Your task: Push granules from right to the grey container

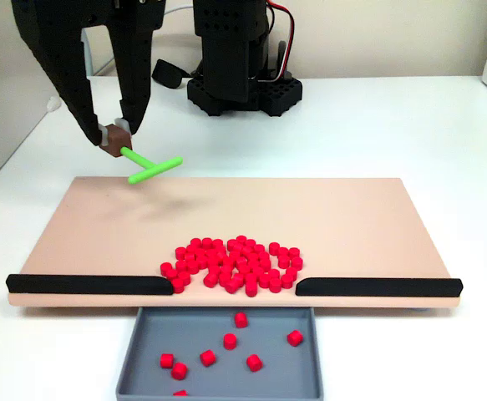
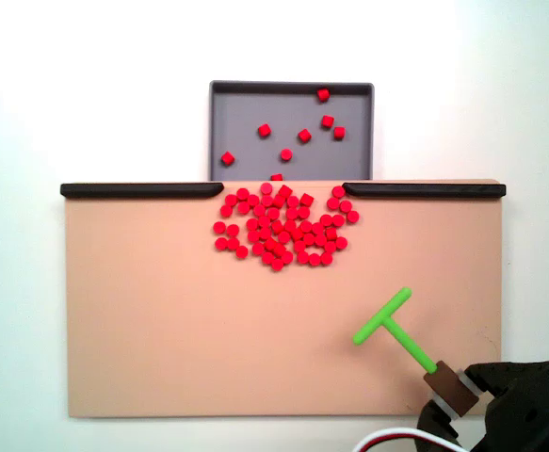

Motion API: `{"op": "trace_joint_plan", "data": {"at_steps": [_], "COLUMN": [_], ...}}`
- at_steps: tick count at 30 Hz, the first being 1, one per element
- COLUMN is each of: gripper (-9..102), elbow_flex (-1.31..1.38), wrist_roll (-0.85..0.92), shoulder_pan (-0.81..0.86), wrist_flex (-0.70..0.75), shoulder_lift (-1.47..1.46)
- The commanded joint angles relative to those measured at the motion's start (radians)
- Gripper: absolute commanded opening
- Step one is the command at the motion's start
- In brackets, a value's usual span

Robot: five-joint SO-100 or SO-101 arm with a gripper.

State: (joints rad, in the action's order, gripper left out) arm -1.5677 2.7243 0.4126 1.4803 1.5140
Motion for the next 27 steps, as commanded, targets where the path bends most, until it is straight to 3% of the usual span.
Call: {"op": "trace_joint_plan", "data": {"at_steps": [1,9,27], "gripper": [0,0,0], "elbow_flex": [0.035,0.115,0.362], "wrist_roll": [0.14,0.39,0.649], "shoulder_pan": [0.026,0.058,0.014], "wrist_flex": [0.0,0.0,0.002], "shoulder_lift": [-0.014,-0.103,-0.324]}}
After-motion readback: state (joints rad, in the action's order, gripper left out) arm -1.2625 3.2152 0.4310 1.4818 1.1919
